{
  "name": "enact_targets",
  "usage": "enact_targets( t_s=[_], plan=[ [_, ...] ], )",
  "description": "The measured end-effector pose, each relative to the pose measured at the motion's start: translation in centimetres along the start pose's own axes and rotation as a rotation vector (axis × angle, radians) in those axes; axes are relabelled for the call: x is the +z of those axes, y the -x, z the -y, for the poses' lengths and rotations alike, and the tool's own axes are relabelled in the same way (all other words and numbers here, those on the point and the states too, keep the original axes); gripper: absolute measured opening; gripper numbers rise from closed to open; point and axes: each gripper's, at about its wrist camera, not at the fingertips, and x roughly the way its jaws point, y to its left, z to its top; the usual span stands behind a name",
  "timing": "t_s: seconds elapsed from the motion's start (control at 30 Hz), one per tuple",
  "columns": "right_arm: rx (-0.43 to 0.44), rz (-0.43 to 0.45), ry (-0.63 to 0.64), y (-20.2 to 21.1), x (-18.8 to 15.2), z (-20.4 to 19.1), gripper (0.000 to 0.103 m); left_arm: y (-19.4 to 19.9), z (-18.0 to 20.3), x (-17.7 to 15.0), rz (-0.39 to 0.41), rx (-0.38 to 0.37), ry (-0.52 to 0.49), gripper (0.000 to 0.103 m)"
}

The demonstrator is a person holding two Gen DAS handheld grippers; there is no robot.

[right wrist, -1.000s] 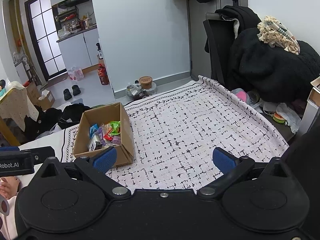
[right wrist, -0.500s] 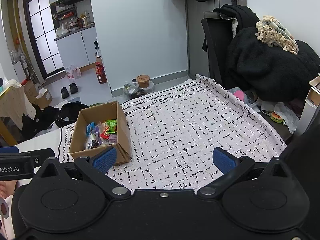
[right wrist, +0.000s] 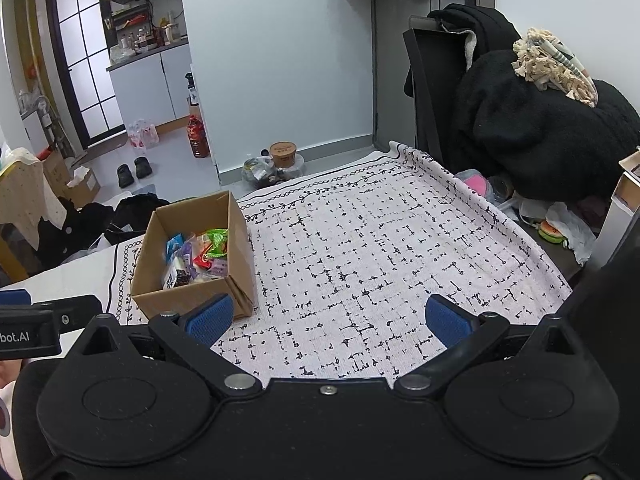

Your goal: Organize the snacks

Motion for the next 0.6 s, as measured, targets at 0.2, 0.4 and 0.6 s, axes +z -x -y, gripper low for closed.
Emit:
enact_targets(
  t_s=[0.2, 0.4, 0.6],
  plan=[
    [-0.005, 0.001, 0.006, 0.3, -0.3, -0.2, 0.103, 0.2, 0.0, -0.4, 0.005, -0.008, 0.004, 0.103],
    [-0.004, 0.010, 0.007, 0.5, -0.1, -0.2, 0.103, 0.9, 0.2, -0.3, 0.026, -0.011, -0.007, 0.103],
    [-0.001, 0.009, 0.012, 0.5, -0.3, -0.2, 0.103, 1.2, 0.2, -0.3, 0.034, -0.015, 0.000, 0.103]
  ],
)
